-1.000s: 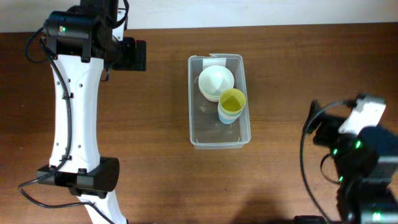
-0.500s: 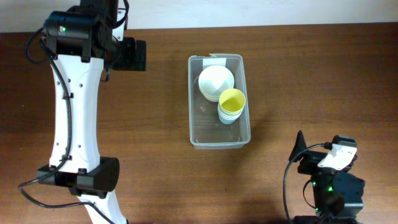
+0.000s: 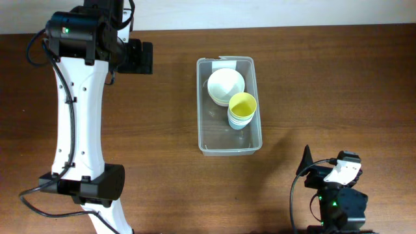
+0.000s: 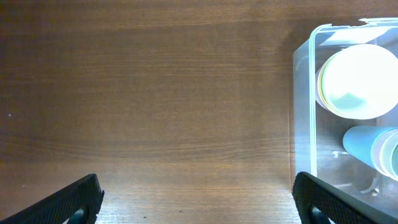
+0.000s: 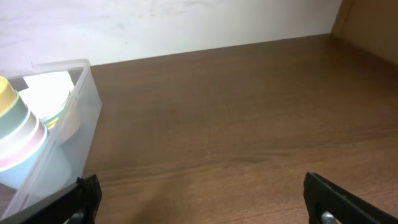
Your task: Pack container
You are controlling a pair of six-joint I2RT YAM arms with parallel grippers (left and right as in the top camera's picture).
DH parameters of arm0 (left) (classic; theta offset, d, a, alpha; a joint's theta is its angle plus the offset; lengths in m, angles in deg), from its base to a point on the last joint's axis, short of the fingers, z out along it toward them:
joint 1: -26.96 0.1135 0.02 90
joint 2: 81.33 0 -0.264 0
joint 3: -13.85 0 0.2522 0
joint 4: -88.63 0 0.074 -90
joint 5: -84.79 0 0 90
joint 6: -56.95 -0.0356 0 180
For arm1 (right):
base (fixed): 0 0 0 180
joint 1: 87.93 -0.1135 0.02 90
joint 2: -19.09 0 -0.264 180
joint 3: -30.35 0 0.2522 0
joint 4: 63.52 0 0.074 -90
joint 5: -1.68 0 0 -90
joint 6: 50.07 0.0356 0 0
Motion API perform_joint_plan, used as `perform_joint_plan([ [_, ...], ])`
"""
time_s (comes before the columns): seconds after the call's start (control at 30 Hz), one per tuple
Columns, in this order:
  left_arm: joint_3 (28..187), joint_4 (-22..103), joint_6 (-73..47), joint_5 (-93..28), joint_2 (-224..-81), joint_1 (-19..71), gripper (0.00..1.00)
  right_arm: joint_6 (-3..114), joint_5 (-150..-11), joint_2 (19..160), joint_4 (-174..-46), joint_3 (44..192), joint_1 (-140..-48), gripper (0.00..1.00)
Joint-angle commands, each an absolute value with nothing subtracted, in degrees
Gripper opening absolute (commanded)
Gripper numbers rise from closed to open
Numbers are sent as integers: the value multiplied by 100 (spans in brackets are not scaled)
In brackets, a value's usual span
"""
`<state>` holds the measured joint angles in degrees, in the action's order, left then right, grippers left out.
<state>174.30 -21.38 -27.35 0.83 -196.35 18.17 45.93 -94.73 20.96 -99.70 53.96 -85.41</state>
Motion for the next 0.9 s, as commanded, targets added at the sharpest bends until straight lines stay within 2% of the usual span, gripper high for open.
perform_joint_plan([
  [0.0, 17413, -2127, -2661, 107, -19683, 1852, 100, 4636, -9476, 1927, -9952, 5186, -8562, 99],
  [0.87, 17413, -2127, -2661, 110, -19683, 1852, 100, 4634, -9480, 1930, -9952, 5075, -8562, 99],
])
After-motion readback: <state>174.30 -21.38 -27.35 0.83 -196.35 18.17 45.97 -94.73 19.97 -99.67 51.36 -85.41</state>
